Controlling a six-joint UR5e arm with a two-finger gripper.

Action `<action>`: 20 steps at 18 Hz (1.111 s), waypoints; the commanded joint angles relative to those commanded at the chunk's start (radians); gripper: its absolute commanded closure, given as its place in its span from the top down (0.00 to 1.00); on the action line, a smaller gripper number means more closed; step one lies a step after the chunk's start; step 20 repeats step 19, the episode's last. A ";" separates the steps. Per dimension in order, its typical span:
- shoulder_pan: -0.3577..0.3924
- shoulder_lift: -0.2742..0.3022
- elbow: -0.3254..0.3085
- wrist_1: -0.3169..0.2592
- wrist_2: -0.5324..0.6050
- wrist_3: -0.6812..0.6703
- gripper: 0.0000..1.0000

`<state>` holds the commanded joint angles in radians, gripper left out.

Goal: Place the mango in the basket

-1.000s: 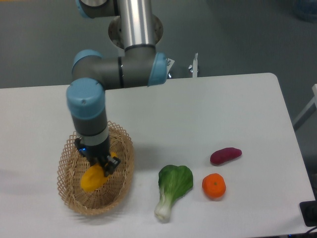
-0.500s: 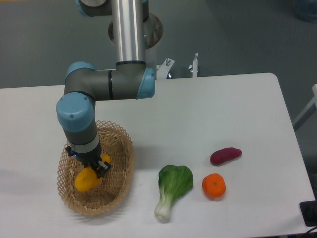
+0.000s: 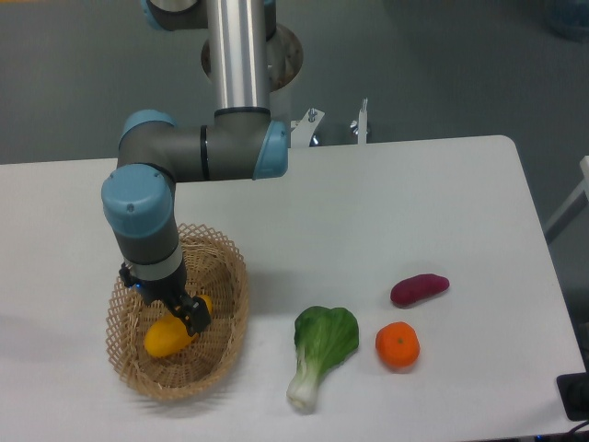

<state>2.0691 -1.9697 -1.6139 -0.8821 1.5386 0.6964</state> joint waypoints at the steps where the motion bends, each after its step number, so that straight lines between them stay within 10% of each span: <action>1: 0.028 0.005 0.020 0.000 0.000 0.002 1.00; 6: 0.201 0.054 0.098 -0.023 -0.002 0.061 1.00; 12: 0.429 0.118 0.103 -0.153 -0.003 0.542 1.00; 20: 0.563 0.163 0.097 -0.202 -0.009 0.782 1.00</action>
